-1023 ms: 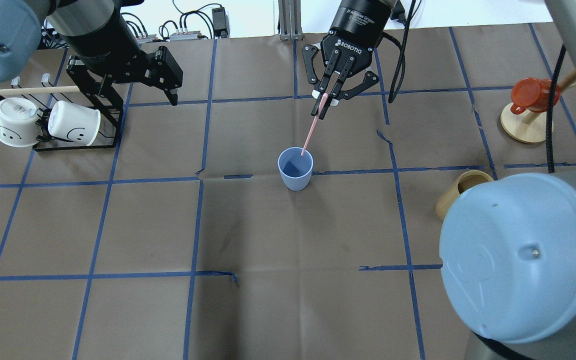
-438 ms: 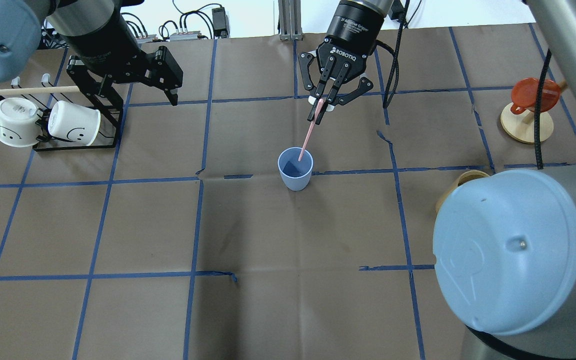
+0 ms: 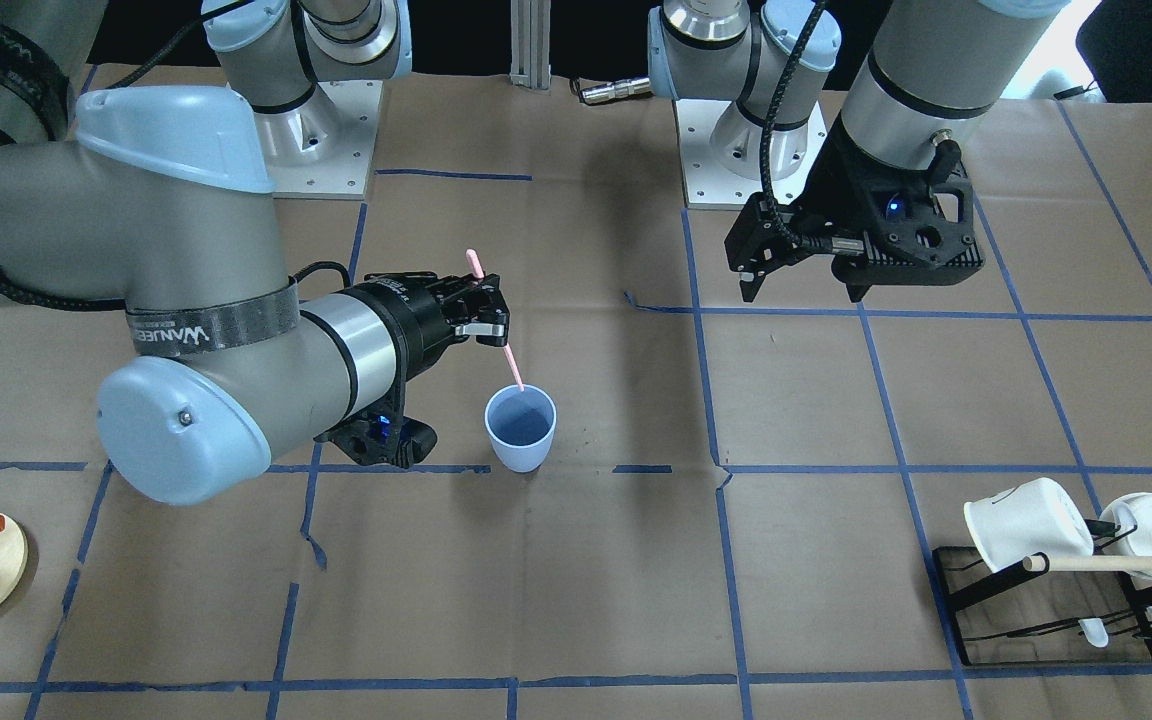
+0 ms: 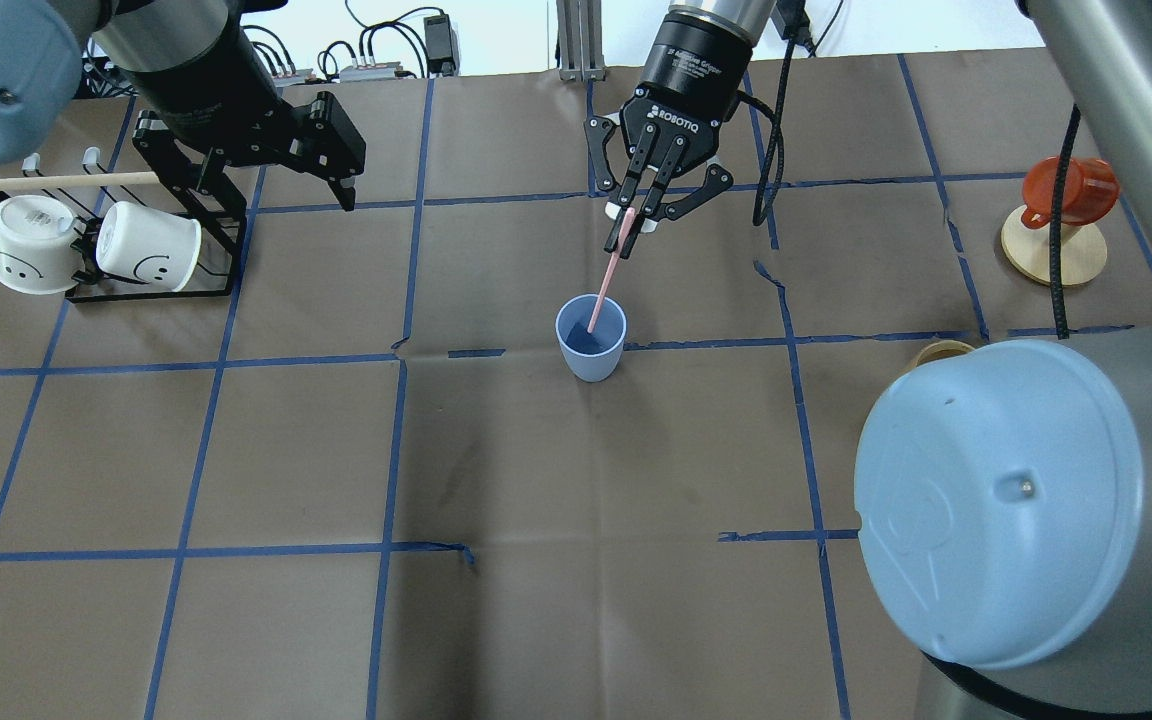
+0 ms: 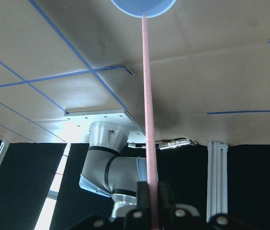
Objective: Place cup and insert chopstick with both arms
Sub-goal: 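Open the right gripper to drop the chopstick into the blue cup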
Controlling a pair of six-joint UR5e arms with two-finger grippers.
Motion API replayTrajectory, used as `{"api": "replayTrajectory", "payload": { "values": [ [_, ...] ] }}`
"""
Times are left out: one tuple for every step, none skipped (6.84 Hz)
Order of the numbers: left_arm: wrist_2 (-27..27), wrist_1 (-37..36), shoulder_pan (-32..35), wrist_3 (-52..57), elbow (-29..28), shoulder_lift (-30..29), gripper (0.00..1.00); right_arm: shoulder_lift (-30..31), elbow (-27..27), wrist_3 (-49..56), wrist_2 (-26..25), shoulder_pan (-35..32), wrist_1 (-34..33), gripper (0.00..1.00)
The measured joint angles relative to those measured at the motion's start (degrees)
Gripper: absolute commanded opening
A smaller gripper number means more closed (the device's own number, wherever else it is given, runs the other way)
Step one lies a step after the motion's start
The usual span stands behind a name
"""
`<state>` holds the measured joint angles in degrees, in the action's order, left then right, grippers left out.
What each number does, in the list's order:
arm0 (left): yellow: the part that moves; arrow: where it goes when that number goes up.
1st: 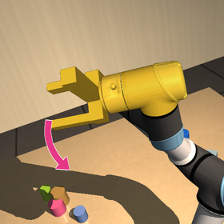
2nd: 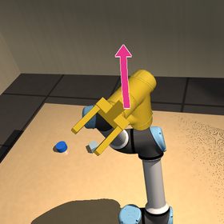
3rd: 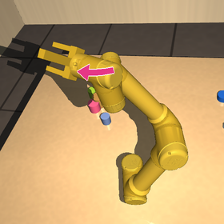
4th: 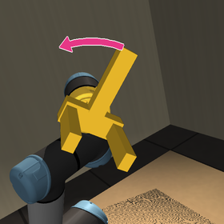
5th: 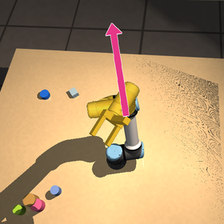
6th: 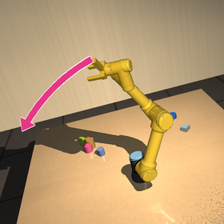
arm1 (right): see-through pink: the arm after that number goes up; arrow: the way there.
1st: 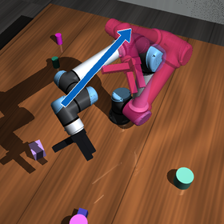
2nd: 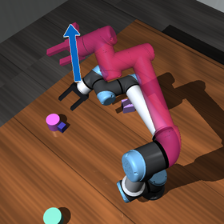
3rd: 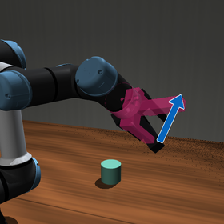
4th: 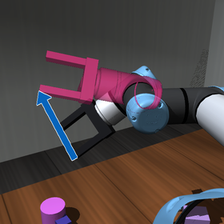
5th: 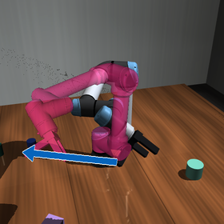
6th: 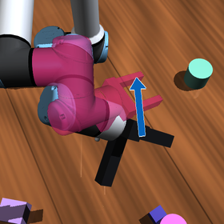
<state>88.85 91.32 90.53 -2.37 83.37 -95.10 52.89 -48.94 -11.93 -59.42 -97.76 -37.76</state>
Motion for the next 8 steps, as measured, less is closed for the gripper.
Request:
{"api": "replayTrajectory", "payload": {
  "values": [
    [0.00,0.00,0.00,0.00,-0.02,0.00,1.00,-0.07,-0.22,0.46,0.00,-0.04,0.12,0.10],
    [0.00,0.00,0.00,0.00,-0.04,0.00,1.00,-0.12,-0.37,0.67,0.01,-0.06,0.19,0.11],
    [0.00,0.00,0.00,0.00,-0.05,0.00,1.00,-0.18,-0.42,0.74,0.01,-0.09,0.22,0.12],
    [0.00,0.00,0.00,0.00,-0.05,0.00,1.00,-0.21,-0.44,0.76,-0.01,-0.13,0.23,0.16],
    [0.00,0.00,0.00,0.00,-0.05,0.00,1.00,-0.23,-0.48,0.77,-0.05,-0.14,0.26,0.18],
    [0.00,0.00,0.00,0.00,-0.05,0.00,1.00,-0.24,-0.51,0.77,-0.07,-0.15,0.29,0.27],
    [0.00,0.00,0.00,0.00,-0.05,0.00,1.00,-0.24,-0.53,0.77,-0.10,-0.15,0.31,0.39],
    [0.00,0.00,0.00,0.00,-0.05,0.00,1.00,-0.25,-0.57,0.77,-0.14,-0.15,0.32,0.45]
  ]
}}
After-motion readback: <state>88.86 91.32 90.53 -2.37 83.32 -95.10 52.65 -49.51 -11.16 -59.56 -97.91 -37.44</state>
